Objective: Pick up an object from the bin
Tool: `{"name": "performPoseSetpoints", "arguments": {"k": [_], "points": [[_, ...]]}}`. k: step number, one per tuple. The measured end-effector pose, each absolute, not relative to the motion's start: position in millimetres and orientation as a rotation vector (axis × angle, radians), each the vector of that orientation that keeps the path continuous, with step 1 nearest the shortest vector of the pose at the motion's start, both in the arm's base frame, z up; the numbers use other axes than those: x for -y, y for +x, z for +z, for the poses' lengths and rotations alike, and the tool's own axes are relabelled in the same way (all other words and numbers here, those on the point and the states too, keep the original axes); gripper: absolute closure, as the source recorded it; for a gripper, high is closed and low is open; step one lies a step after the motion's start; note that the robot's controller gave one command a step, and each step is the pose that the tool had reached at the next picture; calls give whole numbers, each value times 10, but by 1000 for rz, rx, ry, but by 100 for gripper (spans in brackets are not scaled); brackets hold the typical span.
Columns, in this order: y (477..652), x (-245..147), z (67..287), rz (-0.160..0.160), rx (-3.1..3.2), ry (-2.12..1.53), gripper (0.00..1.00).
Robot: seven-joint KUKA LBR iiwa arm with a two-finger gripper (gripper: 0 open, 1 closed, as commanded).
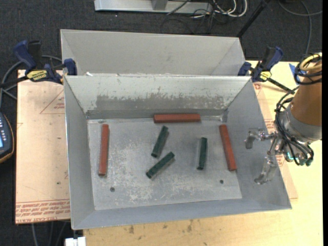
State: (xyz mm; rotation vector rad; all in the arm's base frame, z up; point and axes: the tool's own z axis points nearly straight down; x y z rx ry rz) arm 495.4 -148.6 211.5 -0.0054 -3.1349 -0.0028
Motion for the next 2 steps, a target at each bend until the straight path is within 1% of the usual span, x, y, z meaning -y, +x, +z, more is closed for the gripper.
{"name": "performPoseSetpoints", "arguments": {"k": [1, 2], "points": [[5421, 1140, 976, -6, 3113, 403, 0], [5428, 1152, 1004, -2, 3117, 403, 0]]}}
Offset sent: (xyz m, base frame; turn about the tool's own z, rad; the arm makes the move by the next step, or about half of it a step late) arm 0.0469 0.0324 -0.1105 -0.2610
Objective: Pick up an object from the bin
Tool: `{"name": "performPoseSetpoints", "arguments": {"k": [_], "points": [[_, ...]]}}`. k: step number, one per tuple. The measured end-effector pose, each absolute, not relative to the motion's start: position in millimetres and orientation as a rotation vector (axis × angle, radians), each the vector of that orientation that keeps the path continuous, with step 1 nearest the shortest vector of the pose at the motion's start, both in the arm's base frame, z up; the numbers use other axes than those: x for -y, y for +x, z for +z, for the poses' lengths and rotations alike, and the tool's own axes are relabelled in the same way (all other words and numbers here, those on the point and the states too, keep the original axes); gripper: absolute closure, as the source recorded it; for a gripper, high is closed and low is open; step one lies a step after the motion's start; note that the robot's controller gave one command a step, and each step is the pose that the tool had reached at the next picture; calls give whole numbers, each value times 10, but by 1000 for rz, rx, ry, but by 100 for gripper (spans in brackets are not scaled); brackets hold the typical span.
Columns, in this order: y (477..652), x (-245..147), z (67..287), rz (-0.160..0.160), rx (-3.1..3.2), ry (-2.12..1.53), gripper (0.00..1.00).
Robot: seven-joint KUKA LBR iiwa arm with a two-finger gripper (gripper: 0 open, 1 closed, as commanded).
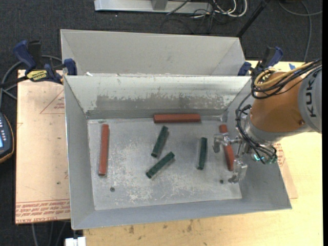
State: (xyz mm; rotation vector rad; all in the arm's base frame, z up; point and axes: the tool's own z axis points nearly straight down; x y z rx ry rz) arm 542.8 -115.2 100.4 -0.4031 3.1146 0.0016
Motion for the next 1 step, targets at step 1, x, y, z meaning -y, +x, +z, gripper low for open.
{"name": "performPoseSetpoints", "arguments": {"k": [1], "points": [[5760, 322, 782, 7, -3108, -422, 0]]}}
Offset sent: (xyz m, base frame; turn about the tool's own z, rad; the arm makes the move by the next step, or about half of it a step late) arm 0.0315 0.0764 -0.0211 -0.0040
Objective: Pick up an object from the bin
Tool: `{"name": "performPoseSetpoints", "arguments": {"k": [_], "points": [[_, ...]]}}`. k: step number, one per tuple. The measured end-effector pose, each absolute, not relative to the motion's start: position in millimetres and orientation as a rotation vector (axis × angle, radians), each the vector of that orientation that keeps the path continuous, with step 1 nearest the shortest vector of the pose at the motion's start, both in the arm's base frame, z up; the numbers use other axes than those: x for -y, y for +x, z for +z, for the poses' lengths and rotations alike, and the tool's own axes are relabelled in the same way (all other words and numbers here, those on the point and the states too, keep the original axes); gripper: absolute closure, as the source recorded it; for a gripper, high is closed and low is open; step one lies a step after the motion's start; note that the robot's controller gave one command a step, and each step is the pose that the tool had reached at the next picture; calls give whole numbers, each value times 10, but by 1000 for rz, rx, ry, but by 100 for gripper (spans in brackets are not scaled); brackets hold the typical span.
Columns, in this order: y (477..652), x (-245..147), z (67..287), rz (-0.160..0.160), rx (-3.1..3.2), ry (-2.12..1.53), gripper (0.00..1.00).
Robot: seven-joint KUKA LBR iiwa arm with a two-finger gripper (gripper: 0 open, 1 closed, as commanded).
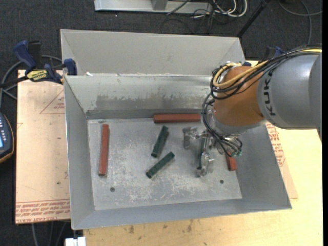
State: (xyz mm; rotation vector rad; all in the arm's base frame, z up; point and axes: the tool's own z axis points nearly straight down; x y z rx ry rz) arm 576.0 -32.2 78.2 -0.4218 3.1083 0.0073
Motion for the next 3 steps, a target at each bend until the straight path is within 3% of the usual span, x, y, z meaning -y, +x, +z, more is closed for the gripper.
{"name": "performPoseSetpoints", "arguments": {"k": [1, 2, 3], "points": [[5916, 1168, 700, -5, -3078, -606, 0], [5970, 931, 703, 0, -2988, -957, 0], [5970, 933, 704, 0, -2989, -957, 100]]}}
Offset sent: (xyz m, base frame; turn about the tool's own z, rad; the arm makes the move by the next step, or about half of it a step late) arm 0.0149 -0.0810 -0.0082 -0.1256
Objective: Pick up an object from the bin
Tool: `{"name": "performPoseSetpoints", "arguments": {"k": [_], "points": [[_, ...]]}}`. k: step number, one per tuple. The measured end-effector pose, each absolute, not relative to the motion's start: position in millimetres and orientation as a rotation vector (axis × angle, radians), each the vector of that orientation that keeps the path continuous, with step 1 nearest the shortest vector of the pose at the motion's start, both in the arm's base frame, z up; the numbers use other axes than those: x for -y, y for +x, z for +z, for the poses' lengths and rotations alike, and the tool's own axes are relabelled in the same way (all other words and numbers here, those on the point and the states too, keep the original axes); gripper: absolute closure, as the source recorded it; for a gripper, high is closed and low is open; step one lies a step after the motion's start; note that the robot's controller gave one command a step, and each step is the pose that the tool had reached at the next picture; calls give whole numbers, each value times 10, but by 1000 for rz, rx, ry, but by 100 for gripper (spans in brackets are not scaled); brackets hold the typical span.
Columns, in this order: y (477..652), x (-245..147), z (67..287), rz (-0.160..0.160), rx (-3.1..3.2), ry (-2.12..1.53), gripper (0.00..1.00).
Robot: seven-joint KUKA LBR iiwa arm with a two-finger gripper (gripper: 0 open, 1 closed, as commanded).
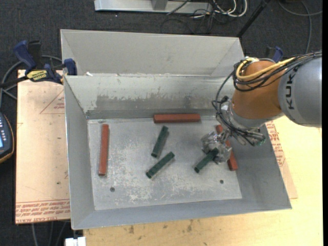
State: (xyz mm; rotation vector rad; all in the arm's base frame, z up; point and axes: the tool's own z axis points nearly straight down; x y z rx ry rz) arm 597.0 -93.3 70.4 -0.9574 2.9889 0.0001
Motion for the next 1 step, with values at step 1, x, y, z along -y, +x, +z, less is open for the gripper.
{"name": "performPoseSetpoints", "arguments": {"k": [1], "points": [[6218, 486, 2273, -5, -2950, -1040, 100]]}}
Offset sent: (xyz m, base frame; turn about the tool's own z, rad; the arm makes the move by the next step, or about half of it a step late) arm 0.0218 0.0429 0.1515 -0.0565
